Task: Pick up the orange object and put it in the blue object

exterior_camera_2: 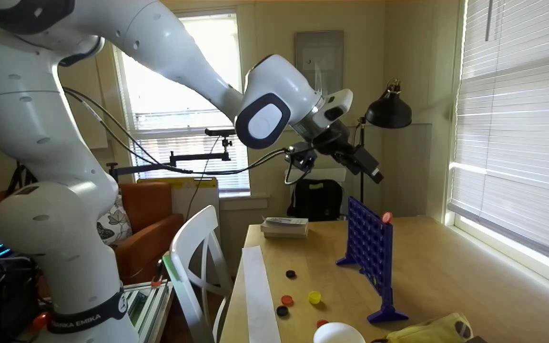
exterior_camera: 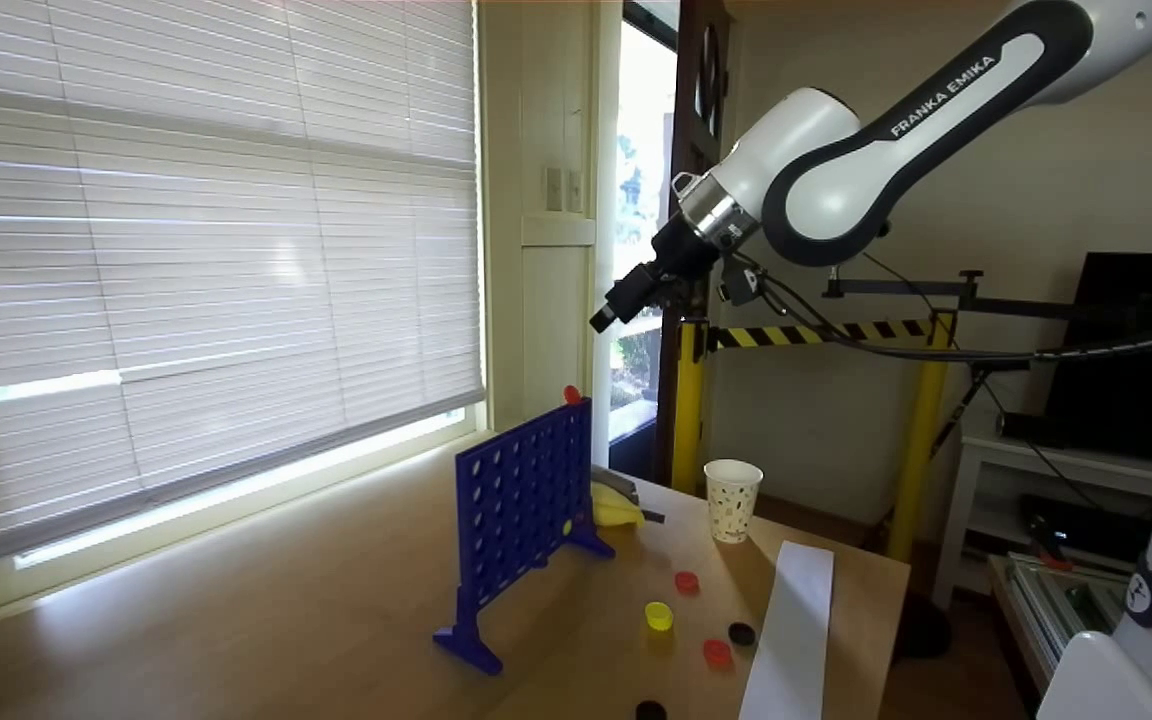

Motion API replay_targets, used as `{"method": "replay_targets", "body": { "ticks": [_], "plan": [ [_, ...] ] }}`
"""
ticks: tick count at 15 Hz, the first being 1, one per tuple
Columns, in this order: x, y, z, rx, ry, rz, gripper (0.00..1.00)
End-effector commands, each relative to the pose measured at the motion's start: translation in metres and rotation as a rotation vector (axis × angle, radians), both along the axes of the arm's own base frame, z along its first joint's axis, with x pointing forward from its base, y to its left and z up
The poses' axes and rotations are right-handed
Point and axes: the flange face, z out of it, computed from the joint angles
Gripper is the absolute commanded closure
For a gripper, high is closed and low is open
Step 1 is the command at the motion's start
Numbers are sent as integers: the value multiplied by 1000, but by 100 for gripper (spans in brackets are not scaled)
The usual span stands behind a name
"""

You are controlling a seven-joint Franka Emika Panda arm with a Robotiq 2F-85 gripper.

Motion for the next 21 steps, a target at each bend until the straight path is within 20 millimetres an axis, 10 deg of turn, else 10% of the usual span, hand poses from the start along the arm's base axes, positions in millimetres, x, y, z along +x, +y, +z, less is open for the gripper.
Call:
{"method": "replay_targets", "body": {
  "ticks": [1, 3, 4, 15, 21],
  "plan": [
    [20, 10, 9, -54, -14, 45, 0],
    [36, 9, 13, -87, -13, 50, 0],
    [45, 9, 15, -94, 10, 50, 25],
    [122, 39, 17, -125, 245, 67, 98],
    [131, 44, -4, -130, 320, 60, 100]
  ]
}}
